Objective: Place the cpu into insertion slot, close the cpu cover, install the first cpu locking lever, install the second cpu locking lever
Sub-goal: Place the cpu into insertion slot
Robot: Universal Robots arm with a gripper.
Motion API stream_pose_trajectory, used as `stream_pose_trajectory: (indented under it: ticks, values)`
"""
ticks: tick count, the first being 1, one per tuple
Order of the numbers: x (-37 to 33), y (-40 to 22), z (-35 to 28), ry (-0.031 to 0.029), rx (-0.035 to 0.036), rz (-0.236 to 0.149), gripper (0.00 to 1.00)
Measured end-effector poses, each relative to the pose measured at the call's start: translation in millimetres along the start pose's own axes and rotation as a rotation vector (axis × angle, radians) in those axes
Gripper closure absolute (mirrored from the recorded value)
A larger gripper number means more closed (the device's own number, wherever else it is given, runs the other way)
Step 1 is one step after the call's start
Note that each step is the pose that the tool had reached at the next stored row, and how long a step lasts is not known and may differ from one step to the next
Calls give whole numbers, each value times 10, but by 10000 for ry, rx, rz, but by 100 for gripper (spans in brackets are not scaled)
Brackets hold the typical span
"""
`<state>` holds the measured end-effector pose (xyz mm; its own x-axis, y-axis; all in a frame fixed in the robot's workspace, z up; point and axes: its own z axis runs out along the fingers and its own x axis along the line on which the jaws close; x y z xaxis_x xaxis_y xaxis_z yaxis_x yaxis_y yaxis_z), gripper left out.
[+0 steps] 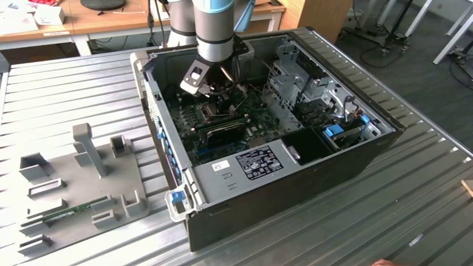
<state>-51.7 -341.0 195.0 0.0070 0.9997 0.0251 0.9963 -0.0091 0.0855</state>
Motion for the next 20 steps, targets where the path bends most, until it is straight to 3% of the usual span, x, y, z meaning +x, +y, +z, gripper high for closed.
stream_pose_trajectory:
  ticks: [20]
  values:
    - [-1,5,22,0,-1,6,46]
